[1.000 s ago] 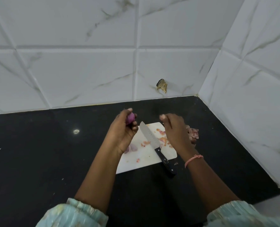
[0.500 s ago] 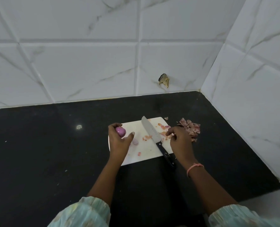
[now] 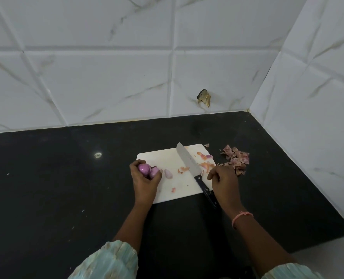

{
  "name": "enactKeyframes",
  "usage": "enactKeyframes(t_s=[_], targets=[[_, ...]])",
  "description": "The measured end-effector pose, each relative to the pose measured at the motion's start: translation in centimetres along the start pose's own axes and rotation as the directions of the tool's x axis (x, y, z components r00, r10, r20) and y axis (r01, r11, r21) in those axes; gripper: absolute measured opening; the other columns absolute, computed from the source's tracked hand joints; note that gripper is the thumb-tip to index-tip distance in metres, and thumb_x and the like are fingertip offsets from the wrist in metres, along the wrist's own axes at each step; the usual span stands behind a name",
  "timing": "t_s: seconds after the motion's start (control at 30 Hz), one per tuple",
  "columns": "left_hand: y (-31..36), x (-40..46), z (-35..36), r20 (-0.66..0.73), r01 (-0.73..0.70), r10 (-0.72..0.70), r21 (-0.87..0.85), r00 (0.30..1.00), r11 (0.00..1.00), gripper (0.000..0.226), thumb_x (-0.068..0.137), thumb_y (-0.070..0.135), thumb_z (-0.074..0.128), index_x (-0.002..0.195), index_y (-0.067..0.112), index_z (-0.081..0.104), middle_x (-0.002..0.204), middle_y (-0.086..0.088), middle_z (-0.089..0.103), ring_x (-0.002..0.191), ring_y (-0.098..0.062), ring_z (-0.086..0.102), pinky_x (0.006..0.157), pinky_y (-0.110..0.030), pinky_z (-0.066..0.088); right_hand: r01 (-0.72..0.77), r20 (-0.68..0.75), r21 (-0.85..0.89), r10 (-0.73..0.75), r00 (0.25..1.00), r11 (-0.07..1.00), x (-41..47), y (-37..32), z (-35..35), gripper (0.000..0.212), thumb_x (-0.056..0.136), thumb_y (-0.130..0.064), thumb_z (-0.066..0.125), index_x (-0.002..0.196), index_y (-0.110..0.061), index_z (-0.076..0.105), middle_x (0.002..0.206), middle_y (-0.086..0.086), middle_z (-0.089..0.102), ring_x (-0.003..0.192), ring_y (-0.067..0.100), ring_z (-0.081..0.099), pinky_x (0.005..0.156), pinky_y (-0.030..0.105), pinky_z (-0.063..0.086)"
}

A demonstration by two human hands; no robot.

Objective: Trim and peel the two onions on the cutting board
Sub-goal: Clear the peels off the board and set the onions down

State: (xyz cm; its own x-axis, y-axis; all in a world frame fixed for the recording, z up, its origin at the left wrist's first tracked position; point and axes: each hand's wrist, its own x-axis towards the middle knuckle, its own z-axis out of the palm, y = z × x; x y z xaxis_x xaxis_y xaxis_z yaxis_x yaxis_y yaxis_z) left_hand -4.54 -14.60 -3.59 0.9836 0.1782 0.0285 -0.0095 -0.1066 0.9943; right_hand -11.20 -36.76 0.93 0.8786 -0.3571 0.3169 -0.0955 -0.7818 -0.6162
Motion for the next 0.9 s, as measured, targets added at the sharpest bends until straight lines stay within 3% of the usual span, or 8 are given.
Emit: enactKeyframes(t_s=[0.13, 0.23, 0.33, 0.4, 0.47, 0.57, 0.77, 0.9], targets=[[-0.1, 0.0, 0.0, -0.009, -0.011, 0.011, -0.002, 1.000, 1.000, 0.061, 0.077, 0.009, 0.082, 0.115, 0.034, 0.042, 0.115, -0.001, 0.051, 0.103, -0.017, 0.057, 0.094, -0.038, 0.053, -0.040, 0.092, -0.113, 0.051, 0.994, 0.993, 0.6, -0.1, 0.4, 0.023, 0.097, -0.024, 0.051, 0.078, -0.015, 0.060, 0.080, -0.003, 0.054, 0.084, 0.018, 0.051, 0.073, 0.034, 0.042], [-0.2, -0.1, 0.0, -0.010, -0.030, 0.030, -0.015, 1.000, 0.999, 0.061, 0.077, 0.007, 0.082, 0.115, 0.033, 0.042, 0.114, 0.001, 0.051, 0.102, -0.015, 0.057, 0.092, -0.035, 0.052, -0.062, 0.238, -0.035, 0.069, 0.969, 0.997, 0.4, 0.0, 0.4, 0.012, 0.085, -0.024, 0.072, 0.089, -0.019, 0.062, 0.095, -0.007, 0.051, 0.095, 0.013, 0.049, 0.076, 0.026, 0.039], [-0.2, 0.0, -0.1, -0.018, -0.029, 0.029, -0.026, 0.999, 0.999, 0.061, 0.077, 0.005, 0.082, 0.116, 0.029, 0.042, 0.114, 0.002, 0.052, 0.101, -0.010, 0.056, 0.089, -0.028, 0.049, -0.087, 0.428, -0.059, 0.104, 0.898, 0.994, -0.3, -0.4, 0.6, 0.051, 0.078, -0.032, 0.078, 0.122, -0.027, 0.051, 0.117, -0.011, 0.040, 0.110, 0.010, 0.042, 0.090, 0.028, 0.043], [-0.2, 0.1, 0.0, -0.032, -0.030, 0.028, -0.043, 0.999, 0.999, 0.060, 0.077, 0.004, 0.082, 0.116, 0.027, 0.043, 0.115, -0.003, 0.053, 0.102, -0.014, 0.058, 0.089, -0.026, 0.050, -0.045, 0.494, -0.169, 0.124, 0.861, 0.985, -0.9, -0.6, 1.0, 0.057, 0.084, -0.028, 0.071, 0.133, -0.026, 0.042, 0.128, -0.005, 0.039, 0.117, 0.014, 0.042, 0.096, 0.033, 0.045], [-0.3, 0.1, 0.0, -0.040, -0.028, 0.026, -0.049, 0.999, 0.998, 0.060, 0.077, 0.004, 0.082, 0.116, 0.027, 0.043, 0.115, -0.004, 0.054, 0.103, -0.017, 0.059, 0.087, -0.024, 0.049, -0.015, 0.472, -0.225, 0.123, 0.873, 0.974, -1.2, -0.5, 1.4, 0.049, 0.090, -0.017, 0.060, 0.135, -0.023, 0.040, 0.132, 0.003, 0.044, 0.115, 0.019, 0.049, 0.092, 0.034, 0.049], [-0.1, 0.1, -0.1, -0.037, -0.019, 0.017, -0.043, 0.999, 0.999, 0.059, 0.078, 0.005, 0.081, 0.117, 0.027, 0.043, 0.114, 0.000, 0.053, 0.102, -0.013, 0.058, 0.085, -0.020, 0.047, -0.092, 0.395, -0.205, 0.169, 0.903, 0.974, -0.9, -0.8, 0.9, 0.042, 0.094, -0.016, 0.053, 0.133, -0.021, 0.039, 0.125, 0.005, 0.053, 0.102, 0.021, 0.059, 0.083, 0.034, 0.051], [0.1, 0.0, -0.2, -0.030, -0.017, 0.015, -0.055, 0.999, 0.998, 0.058, 0.079, 0.004, 0.081, 0.118, 0.025, 0.043, 0.112, 0.002, 0.053, 0.097, -0.006, 0.057, 0.082, -0.015, 0.045, -0.290, 0.064, -0.243, 0.314, 0.947, 0.926, 0.8, 0.4, -1.6, 0.020, 0.092, -0.037, 0.061, 0.107, -0.023, 0.059, 0.080, -0.007, 0.063, 0.069, 0.013, 0.064, 0.067, 0.037, 0.057], [0.2, 0.0, -0.2, -0.032, -0.011, 0.009, -0.054, 0.999, 0.998, 0.058, 0.079, 0.004, 0.081, 0.119, 0.023, 0.043, 0.111, 0.003, 0.053, 0.097, -0.006, 0.057, 0.078, -0.008, 0.046, -0.380, 0.068, -0.247, 0.408, 0.911, 0.891, 2.3, 1.1, -2.3, 0.021, 0.095, -0.034, 0.057, 0.103, -0.015, 0.065, 0.084, 0.000, 0.065, 0.080, 0.020, 0.063, 0.075, 0.040, 0.055]])
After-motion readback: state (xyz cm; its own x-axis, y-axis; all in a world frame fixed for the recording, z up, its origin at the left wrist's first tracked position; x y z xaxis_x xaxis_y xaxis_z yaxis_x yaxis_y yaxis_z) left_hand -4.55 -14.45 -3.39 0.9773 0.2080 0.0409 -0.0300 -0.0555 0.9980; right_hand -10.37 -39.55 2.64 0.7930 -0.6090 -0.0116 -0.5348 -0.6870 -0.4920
